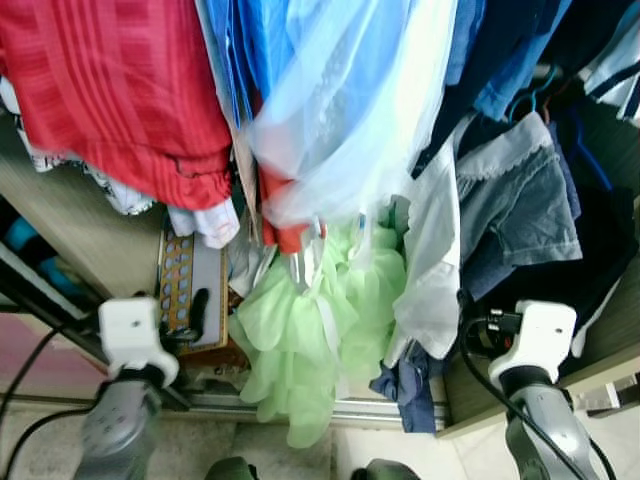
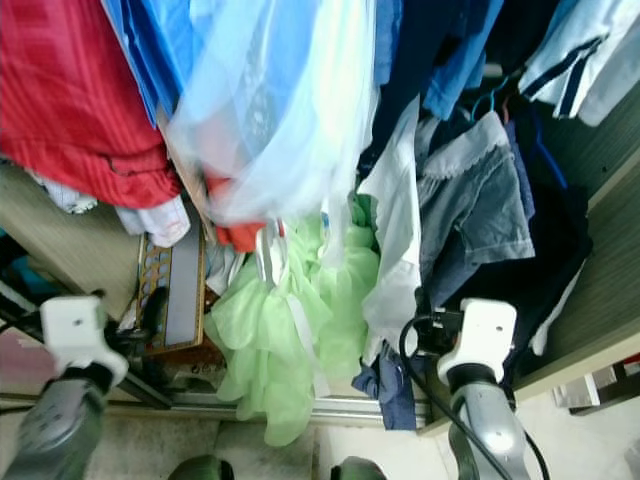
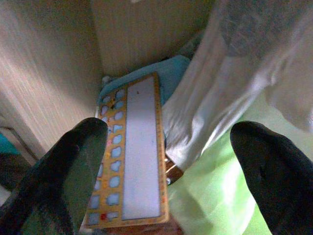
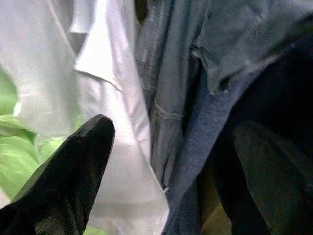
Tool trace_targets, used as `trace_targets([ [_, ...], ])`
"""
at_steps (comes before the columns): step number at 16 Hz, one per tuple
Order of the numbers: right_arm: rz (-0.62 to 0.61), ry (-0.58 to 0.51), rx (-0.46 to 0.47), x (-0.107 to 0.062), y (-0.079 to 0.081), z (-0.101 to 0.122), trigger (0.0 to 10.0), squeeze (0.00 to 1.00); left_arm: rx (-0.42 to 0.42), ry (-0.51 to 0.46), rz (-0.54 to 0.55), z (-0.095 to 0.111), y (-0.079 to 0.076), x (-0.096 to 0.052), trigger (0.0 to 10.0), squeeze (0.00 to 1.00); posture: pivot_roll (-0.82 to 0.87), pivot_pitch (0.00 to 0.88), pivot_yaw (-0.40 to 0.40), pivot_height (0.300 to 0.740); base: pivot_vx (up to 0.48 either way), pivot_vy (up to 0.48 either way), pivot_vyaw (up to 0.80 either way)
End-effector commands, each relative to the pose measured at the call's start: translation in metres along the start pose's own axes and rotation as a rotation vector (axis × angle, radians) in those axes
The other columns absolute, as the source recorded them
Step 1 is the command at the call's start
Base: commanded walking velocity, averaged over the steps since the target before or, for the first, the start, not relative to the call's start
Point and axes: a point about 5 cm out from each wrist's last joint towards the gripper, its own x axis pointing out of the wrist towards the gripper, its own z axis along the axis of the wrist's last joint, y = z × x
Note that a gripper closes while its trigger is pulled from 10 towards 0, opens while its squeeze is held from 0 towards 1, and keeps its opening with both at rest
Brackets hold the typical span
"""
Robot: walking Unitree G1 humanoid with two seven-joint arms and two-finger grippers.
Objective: Clean up the room
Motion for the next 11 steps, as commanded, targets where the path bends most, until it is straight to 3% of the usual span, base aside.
trace_targets([
  [1, 0.026, -0.015, -0.003, -0.001, 0.005, 0.006, 10.0, 0.00, 0.050, -0.032, -0.026, 0.007, 0.004, -0.004, 10.0, 0.00, -0.01, 0.098, -0.024, 0.740, 0.000, 0.000, 0.00],
  [3, 0.009, 0.022, 0.053, 0.003, 0.004, 0.005, 10.0, 0.00, 0.074, -0.027, -0.083, 0.006, 0.006, 0.000, 10.0, 0.00, -0.01, 0.093, -0.035, 0.740, 0.000, 0.000, 0.00],
  [5, 0.037, 0.006, 0.023, 0.007, 0.003, 0.009, 10.0, 0.00, 0.145, -0.042, -0.133, 0.008, 0.001, 0.006, 10.0, 0.00, -0.02, 0.090, -0.037, 0.740, 0.000, 0.000, 0.00],
  [7, 0.030, 0.008, 0.027, 0.008, 0.002, 0.010, 10.0, 0.00, 0.139, -0.050, -0.161, 0.011, -0.005, 0.009, 10.0, 0.00, -0.03, 0.084, -0.025, 0.740, 0.000, 0.000, 0.00],
  [8, 0.025, 0.019, 0.021, 0.008, 0.002, 0.008, 10.0, 0.00, 0.090, -0.038, -0.191, 0.009, -0.009, 0.008, 10.0, 0.00, -0.03, 0.079, -0.025, 0.740, 0.000, 0.000, 0.80],
  [9, 0.014, 0.037, 0.012, 0.007, 0.002, 0.004, 10.0, 0.00, 0.058, -0.029, -0.164, 0.006, -0.010, 0.009, 10.0, 0.13, -0.04, 0.073, -0.023, 0.740, 0.000, 0.000, 0.80],
  [10, 0.016, 0.040, 0.021, 0.007, 0.003, 0.003, 10.0, 0.00, 0.077, -0.036, -0.134, 0.003, -0.012, 0.009, 10.0, 0.09, -0.04, 0.074, -0.026, 0.740, 0.000, 0.000, 0.80],
  [11, 0.029, 0.035, 0.009, 0.008, 0.005, 0.004, 10.0, 0.00, 0.081, -0.036, -0.130, 0.002, -0.016, 0.010, 10.0, 0.00, -0.04, 0.074, -0.031, 0.740, 0.000, 0.000, 0.80],
])
